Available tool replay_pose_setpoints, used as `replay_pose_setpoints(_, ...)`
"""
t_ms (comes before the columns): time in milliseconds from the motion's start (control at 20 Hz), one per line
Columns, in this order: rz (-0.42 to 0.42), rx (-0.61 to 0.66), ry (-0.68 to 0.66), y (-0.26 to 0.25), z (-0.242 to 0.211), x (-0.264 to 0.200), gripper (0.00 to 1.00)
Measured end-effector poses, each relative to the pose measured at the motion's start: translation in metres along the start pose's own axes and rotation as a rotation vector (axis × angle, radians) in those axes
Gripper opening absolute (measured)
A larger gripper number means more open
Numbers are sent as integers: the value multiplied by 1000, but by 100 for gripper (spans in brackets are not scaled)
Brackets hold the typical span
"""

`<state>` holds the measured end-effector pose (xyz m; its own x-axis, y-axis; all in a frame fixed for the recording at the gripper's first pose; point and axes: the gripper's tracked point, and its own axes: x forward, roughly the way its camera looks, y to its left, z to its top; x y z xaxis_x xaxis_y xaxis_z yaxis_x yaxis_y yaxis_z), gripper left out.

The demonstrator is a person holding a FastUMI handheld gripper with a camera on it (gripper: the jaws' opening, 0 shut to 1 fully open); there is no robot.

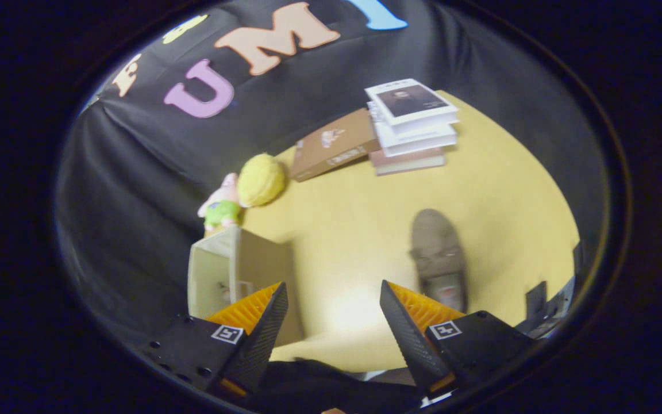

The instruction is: Open the storage box then place both shoes into the box .Put the left shoe in first, then the right shoe, with the right side of both shoes facing outward in a uniform manner.

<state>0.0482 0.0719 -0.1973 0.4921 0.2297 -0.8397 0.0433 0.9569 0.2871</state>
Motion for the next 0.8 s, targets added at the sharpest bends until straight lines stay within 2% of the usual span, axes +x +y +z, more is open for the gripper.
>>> replay_pose_setpoints(150,-123,-55,66,-66,-8,3,100)
replay_pose_setpoints(250,-169,-82,120,-95,-19,16,100)
replay_pose_setpoints(500,-168,-68,243,-124,-47,52,100)
replay_pose_setpoints(650,-218,-99,263,-148,-50,71,99)
replay_pose_setpoints(800,-244,-107,291,-167,-54,82,76)
